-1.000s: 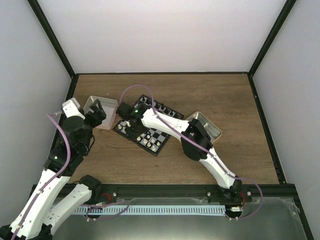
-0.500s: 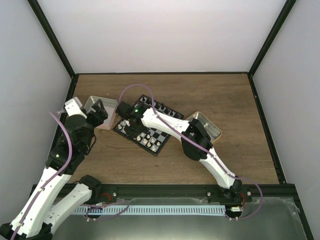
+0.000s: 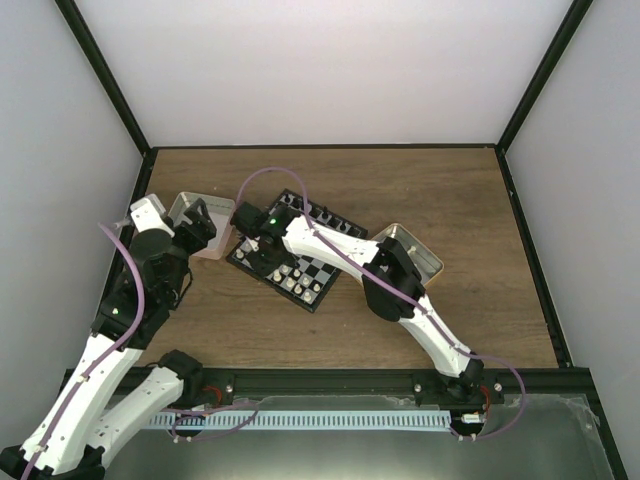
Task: Set up the chess pieces on the board
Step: Place the chess piece on the chessboard.
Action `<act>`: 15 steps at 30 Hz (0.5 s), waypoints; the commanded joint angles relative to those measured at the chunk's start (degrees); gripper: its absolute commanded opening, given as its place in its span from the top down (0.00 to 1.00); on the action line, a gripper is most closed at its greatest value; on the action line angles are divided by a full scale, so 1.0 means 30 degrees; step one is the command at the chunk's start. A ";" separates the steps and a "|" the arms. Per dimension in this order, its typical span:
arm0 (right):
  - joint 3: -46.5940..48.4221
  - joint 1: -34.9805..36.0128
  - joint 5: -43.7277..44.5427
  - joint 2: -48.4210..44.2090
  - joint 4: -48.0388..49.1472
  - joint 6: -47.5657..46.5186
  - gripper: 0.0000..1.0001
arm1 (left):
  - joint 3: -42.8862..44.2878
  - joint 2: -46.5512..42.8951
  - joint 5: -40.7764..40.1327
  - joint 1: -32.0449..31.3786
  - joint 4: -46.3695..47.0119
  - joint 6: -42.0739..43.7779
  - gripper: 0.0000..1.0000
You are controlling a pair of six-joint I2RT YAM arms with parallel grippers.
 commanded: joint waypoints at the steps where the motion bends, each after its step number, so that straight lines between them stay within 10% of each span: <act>1: 0.0394 0.0113 -0.0708 0.0109 0.0353 -0.0124 0.87 | -0.0207 -0.0009 0.0201 0.0088 0.0089 0.0026 0.10; 15: 0.0045 0.0036 -0.0219 -0.0702 0.0609 0.0498 0.87 | -0.0273 0.0096 0.0421 0.0103 0.0140 0.0013 0.10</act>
